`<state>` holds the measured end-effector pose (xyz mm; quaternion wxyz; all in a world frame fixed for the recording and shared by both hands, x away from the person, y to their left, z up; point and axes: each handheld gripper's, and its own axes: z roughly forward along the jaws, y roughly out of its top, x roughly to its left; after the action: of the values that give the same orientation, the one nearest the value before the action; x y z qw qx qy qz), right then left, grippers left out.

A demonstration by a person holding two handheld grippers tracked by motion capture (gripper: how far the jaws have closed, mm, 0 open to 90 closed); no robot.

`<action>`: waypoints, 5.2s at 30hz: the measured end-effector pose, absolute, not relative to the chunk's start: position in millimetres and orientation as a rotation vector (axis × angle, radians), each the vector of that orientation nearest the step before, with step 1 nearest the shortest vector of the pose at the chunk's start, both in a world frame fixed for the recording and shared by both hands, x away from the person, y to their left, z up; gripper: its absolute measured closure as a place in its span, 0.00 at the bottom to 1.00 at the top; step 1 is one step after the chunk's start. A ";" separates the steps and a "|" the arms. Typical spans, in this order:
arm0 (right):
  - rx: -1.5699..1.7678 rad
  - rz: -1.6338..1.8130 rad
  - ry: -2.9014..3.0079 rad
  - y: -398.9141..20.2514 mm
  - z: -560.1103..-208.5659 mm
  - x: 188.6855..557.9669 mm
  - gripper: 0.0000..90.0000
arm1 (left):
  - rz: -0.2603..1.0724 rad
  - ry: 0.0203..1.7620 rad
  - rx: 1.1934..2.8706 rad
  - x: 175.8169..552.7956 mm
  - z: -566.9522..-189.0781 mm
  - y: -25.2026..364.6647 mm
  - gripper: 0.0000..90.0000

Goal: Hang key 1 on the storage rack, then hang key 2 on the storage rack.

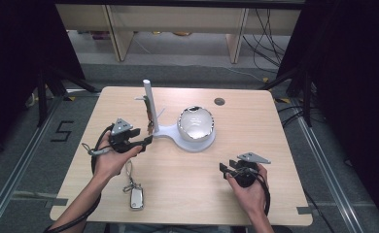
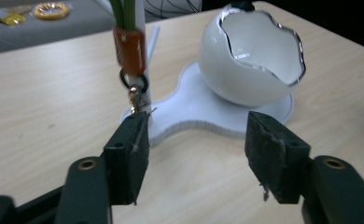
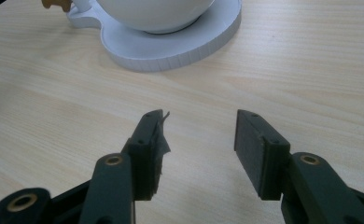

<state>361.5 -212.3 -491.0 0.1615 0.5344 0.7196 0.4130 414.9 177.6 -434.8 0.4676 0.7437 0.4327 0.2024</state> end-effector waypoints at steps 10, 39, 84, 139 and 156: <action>1.523 1.194 2.033 -216.6 -493.6 363.7 0.59 | 0.334 1.161 1.917 385.3 -453.9 200.0 0.43; 1.519 1.188 2.055 -217.1 -488.6 364.6 0.59 | 0.135 1.411 2.070 370.9 -464.2 211.4 0.48; 1.529 1.177 2.100 -212.5 -487.9 365.0 0.59 | 0.159 1.413 2.361 392.1 -473.9 192.1 0.85; 1.527 1.166 2.098 -211.8 -489.4 366.2 0.59 | 0.163 0.933 2.661 350.3 -481.0 213.2 0.76; 1.535 1.169 2.100 -211.8 -489.8 366.0 0.59 | 0.175 0.939 2.668 358.3 -473.2 218.3 0.94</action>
<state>366.0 -211.8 -489.8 0.1446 0.5326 0.7286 0.4056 358.3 218.3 -473.2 0.1532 0.9304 0.3273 0.0609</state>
